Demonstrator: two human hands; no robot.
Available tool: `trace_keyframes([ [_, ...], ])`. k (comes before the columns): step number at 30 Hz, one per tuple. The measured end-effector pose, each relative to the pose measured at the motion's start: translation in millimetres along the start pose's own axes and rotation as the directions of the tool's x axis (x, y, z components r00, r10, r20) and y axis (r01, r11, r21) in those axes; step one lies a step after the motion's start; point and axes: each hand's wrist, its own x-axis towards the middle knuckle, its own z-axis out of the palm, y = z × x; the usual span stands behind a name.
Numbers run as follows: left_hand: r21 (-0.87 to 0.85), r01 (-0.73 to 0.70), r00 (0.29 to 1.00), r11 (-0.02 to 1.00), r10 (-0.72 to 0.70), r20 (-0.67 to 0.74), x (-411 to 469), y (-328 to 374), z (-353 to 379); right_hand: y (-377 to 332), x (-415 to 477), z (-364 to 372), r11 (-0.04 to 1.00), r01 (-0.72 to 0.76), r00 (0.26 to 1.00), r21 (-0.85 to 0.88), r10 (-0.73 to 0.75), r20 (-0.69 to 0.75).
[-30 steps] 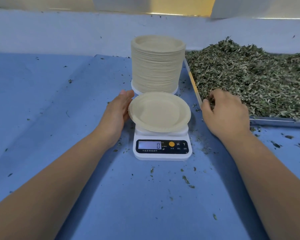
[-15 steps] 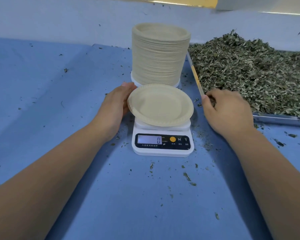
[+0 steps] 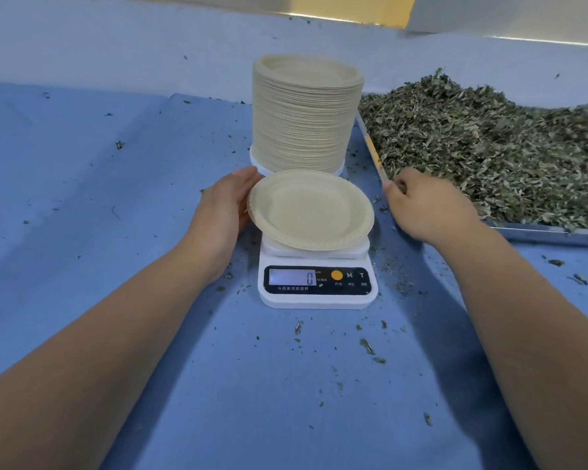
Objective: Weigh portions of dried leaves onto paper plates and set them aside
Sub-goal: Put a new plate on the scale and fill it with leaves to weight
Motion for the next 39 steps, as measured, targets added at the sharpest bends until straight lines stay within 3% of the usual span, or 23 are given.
trace_keyframes([
  [11,0.053,0.035,0.996,0.998,-0.031,-0.083,4.2,-3.8,-4.5,7.7,17.0,-5.9,0.992,-0.036,0.948,0.121,0.072,-0.31],
  [16,0.08,0.042,0.993,0.996,-0.033,-0.112,5.3,-5.3,-3.3,5.6,12.7,-7.0,0.987,0.07,0.822,0.148,0.027,-0.569],
  [20,0.082,0.03,0.993,0.996,-0.021,-0.117,3.5,-4.6,-2.6,7.1,13.0,-2.1,0.993,0.052,0.892,0.11,0.004,-0.452],
  [36,0.097,0.038,0.991,0.995,-0.025,-0.131,4.2,-5.3,-3.7,8.4,15.1,-1.2,0.978,0.087,0.835,0.191,0.033,-0.55],
  [39,0.088,0.03,0.992,0.996,-0.019,-0.122,2.8,-4.5,-2.3,7.5,12.6,-1.7,0.975,0.095,0.851,0.199,0.024,-0.525],
])
